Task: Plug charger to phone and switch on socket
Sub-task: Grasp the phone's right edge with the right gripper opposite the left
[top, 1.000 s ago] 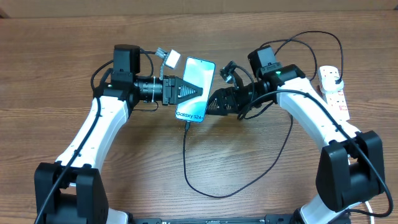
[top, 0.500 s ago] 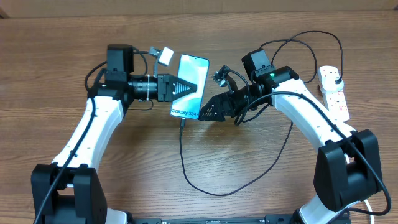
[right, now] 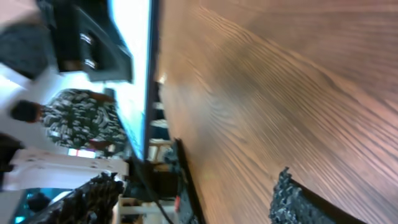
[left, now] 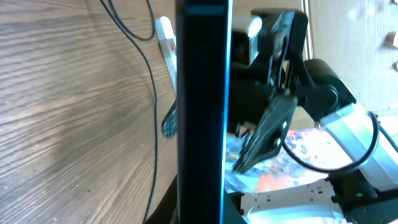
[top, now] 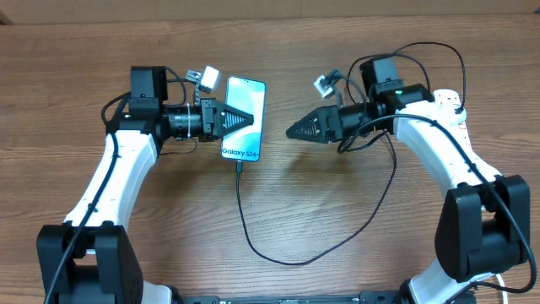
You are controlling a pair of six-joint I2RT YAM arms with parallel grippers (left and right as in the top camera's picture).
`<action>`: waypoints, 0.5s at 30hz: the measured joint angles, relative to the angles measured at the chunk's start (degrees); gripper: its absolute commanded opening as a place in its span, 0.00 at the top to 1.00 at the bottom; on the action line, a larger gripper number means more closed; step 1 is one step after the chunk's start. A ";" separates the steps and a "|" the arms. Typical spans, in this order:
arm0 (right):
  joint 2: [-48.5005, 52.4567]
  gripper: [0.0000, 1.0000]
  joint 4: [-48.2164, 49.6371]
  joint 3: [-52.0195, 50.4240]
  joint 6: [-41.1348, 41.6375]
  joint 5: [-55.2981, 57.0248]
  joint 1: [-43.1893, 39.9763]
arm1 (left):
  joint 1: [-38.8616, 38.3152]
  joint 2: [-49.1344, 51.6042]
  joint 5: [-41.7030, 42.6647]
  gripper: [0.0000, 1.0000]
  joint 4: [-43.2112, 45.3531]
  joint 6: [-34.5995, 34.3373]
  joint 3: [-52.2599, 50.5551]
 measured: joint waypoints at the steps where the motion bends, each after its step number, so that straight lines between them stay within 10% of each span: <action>1: 0.00 0.26 0.52 0.00 0.09 -1.07 -0.13 | -0.46 0.00 0.07 0.96 0.00 0.07 0.00; 15: 0.00 0.74 13.16 0.00 9.75 -8.35 -0.07 | -6.51 0.00 2.60 0.95 -0.17 4.98 0.00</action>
